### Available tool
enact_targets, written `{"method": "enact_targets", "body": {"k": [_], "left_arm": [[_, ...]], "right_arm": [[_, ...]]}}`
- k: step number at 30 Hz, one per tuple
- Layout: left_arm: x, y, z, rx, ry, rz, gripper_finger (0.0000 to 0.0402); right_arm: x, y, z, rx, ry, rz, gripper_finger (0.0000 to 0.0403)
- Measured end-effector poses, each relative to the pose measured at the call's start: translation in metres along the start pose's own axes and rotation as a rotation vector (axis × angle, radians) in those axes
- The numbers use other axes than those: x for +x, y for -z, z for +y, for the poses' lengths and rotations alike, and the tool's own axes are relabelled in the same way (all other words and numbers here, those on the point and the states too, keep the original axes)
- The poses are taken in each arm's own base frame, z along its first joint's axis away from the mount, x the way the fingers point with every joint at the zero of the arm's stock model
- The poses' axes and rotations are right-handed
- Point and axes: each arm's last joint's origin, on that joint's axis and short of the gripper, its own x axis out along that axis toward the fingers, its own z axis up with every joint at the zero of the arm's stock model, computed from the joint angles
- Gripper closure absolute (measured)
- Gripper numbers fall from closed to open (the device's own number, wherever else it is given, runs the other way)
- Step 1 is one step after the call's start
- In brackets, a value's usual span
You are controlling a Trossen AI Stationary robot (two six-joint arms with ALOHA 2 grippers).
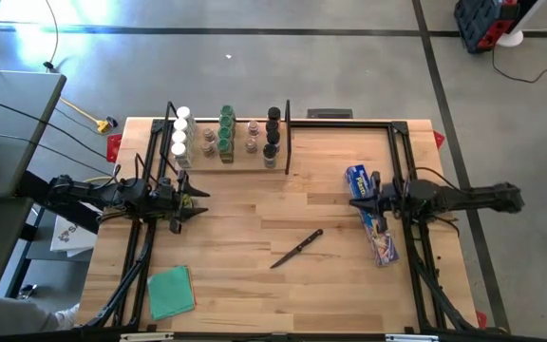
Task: Shelf spices
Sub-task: Return to Home Position
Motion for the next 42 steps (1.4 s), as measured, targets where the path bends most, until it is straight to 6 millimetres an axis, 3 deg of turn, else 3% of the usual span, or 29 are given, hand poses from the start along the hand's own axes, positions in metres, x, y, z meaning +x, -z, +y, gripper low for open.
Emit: {"method": "enact_targets", "body": {"k": [42], "left_arm": [[0.0000, 0.0000, 0.0000, 0.000, 0.000, 0.000, 0.0206]], "right_arm": [[0.0000, -0.0005, -0.0024, -0.036, 0.037, -0.005, 0.0387]]}}
